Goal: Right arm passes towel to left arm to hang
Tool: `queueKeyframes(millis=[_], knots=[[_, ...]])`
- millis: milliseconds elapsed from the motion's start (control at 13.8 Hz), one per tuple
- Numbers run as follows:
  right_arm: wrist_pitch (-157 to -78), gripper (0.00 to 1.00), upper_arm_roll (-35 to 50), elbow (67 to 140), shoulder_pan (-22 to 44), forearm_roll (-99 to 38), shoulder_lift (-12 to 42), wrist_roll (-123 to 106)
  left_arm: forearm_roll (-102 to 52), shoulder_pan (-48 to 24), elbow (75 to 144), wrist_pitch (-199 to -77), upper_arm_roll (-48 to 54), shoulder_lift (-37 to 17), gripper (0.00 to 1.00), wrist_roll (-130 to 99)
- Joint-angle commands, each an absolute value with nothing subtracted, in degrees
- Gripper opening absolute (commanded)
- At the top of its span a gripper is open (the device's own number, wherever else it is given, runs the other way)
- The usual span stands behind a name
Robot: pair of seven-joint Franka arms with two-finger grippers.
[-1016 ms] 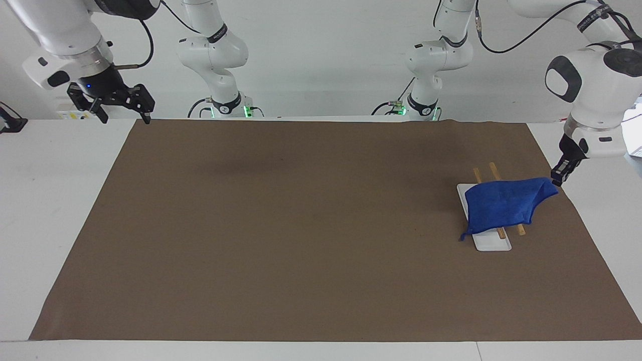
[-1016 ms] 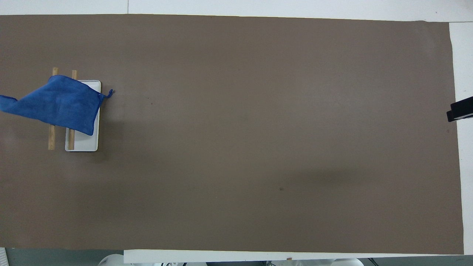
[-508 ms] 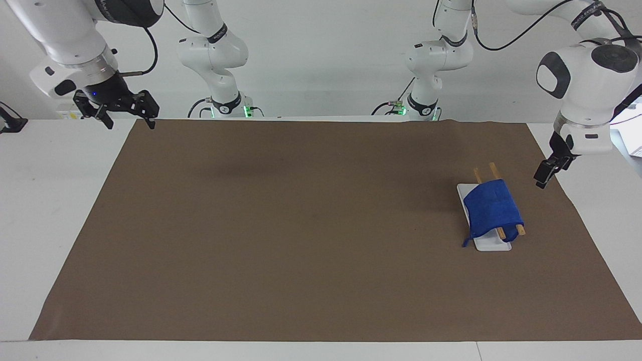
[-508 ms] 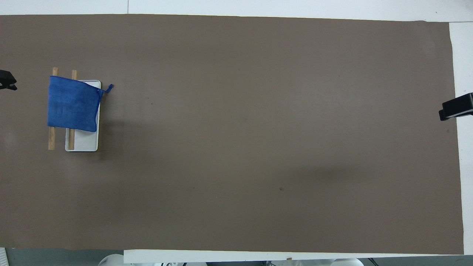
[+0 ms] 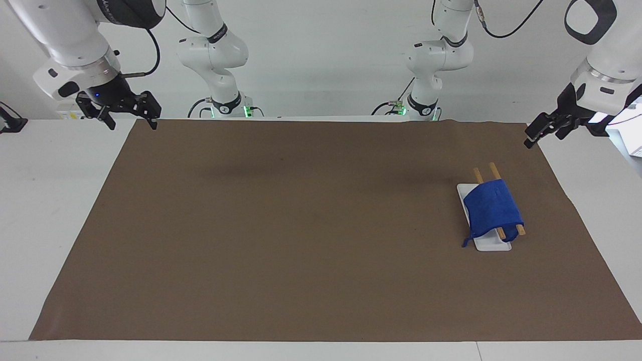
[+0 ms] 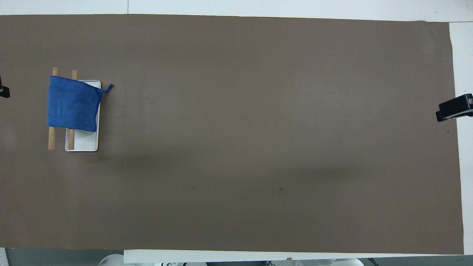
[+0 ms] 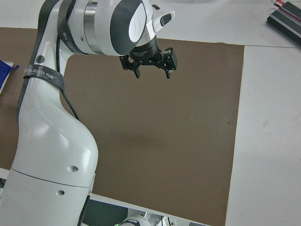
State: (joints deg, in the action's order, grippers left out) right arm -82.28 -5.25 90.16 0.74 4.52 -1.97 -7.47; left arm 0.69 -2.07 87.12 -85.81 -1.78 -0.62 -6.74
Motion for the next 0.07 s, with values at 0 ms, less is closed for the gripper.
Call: queueKeyframes(millis=[0], knots=[[-82.79,1.0,-5.27,91.58,0.62,3.52,-3.16,-7.03,-1.13,-2.99,83.58,-83.23,-2.2,-3.69,1.0,-4.13]])
